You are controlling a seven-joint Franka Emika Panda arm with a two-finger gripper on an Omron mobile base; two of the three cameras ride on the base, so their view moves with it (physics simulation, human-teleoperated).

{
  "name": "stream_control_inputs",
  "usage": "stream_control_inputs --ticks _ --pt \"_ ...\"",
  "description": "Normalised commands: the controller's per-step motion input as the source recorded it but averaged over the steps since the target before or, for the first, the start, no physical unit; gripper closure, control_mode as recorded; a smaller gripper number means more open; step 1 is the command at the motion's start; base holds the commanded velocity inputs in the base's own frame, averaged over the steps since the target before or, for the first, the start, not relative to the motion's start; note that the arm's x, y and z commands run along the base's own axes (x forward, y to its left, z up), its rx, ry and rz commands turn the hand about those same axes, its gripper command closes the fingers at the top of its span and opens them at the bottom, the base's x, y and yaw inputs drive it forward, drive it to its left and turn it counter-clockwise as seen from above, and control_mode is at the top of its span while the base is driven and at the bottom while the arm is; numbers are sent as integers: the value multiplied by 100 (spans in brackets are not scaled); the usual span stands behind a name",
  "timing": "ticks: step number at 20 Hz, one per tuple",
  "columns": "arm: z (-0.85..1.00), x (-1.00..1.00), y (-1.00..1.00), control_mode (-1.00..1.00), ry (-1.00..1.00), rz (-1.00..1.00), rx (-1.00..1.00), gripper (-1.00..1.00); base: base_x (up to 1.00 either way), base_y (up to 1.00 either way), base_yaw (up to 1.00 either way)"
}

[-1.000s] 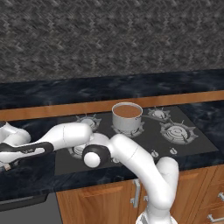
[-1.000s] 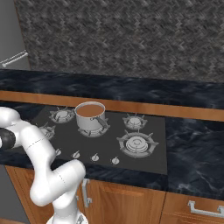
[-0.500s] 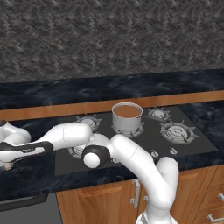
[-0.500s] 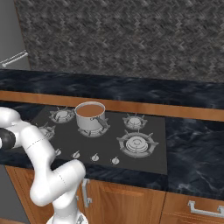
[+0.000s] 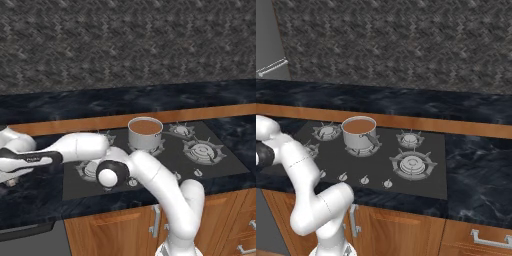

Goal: Pick up the sugar cube(s) and place them in the saucepan with hot chocolate.

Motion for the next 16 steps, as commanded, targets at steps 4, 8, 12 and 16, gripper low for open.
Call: stream_control_inputs --ticks 4,8,12,16 --pt "100 -28 -79 -100 0 2 0 100 0 0 0" --pt "99 -17 -89 -100 0 3 1 100 0 0 0" --pt "84 -19 -100 -100 -1 2 5 100 0 0 0" --pt "49 -11 -100 -100 -13 1 11 100 0 0 0"
